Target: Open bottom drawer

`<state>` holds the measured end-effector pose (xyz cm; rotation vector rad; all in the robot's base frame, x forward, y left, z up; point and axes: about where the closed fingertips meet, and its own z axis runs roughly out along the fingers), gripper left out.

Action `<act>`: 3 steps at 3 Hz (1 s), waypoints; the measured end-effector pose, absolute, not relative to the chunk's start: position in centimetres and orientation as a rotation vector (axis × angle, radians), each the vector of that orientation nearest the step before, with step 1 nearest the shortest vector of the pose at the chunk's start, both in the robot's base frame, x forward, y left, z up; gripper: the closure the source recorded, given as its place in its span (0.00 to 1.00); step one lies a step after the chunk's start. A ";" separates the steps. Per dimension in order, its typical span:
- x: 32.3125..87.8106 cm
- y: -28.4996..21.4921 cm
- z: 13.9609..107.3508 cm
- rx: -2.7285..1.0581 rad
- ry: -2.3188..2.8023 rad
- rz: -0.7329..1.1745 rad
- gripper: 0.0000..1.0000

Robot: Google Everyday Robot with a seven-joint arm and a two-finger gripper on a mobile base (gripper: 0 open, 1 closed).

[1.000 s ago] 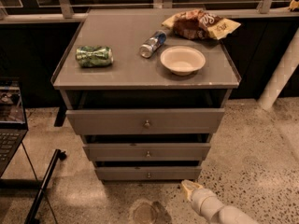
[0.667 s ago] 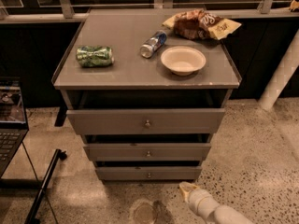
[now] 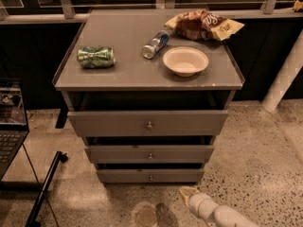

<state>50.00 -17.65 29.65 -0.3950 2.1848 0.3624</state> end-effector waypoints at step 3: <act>58.9 -14.8 24.8 -0.237 2.105 0.348 1.00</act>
Offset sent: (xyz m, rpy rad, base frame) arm 0.0601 0.0156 -0.0562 0.0591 -0.0543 -0.1413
